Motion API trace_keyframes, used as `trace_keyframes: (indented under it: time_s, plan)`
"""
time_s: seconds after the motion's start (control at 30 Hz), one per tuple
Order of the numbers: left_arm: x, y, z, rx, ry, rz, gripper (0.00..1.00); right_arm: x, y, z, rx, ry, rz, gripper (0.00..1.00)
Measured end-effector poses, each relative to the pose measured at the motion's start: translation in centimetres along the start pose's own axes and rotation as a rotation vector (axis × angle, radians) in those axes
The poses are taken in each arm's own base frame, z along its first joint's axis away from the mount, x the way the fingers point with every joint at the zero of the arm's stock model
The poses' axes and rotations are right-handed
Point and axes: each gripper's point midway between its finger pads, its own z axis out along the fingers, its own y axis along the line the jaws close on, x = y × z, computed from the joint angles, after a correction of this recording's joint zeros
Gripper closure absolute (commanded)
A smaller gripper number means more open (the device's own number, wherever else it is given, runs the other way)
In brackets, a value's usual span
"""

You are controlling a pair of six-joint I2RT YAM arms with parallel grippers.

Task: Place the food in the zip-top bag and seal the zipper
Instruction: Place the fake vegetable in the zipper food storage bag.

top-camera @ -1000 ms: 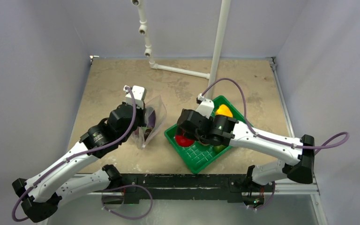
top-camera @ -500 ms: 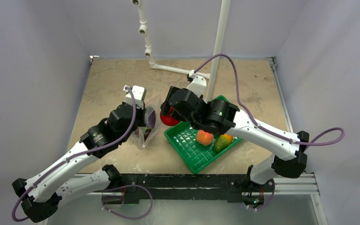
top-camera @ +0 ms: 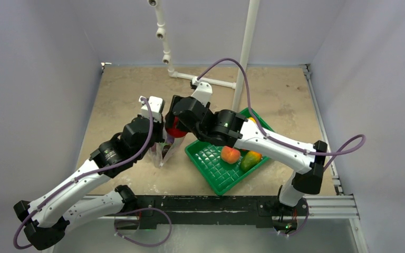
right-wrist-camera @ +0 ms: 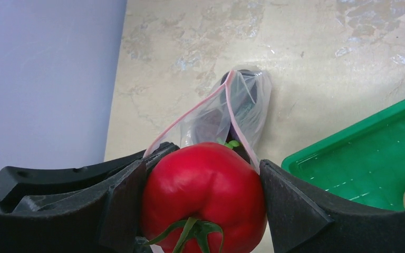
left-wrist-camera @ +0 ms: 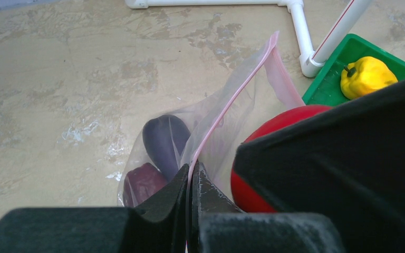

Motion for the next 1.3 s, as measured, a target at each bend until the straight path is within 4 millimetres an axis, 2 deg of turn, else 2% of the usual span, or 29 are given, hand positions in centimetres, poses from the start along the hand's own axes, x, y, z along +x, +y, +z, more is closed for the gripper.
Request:
trace_keyframes:
  time_s: [0.2,0.43,0.67,1.0,1.17,1.3]
  plan:
    - [0.0,0.0,0.0,0.000,0.000,0.000,1.00,0.9,0.3,1.3,0.006,0.007,-0.015,0.39]
    - [0.1,0.1,0.0,-0.004,0.002,0.000,1.00,1.1,0.0,2.2,0.020,0.007,-0.019,0.19]
    - [0.1,0.2,0.0,-0.007,0.005,0.001,1.00,1.2,-0.4,2.5,0.030,0.012,-0.021,0.12]
    - [0.1,0.2,0.0,-0.006,0.005,0.001,1.00,1.2,-0.7,2.3,0.029,0.012,-0.015,0.12]
    - [0.1,0.1,0.0,-0.003,0.007,0.001,1.00,0.4,-1.1,1.0,0.017,-0.001,0.007,0.14]
    - [0.1,0.1,0.0,-0.003,0.007,0.001,1.00,-0.2,-2.2,-0.2,0.026,-0.016,0.040,0.15]
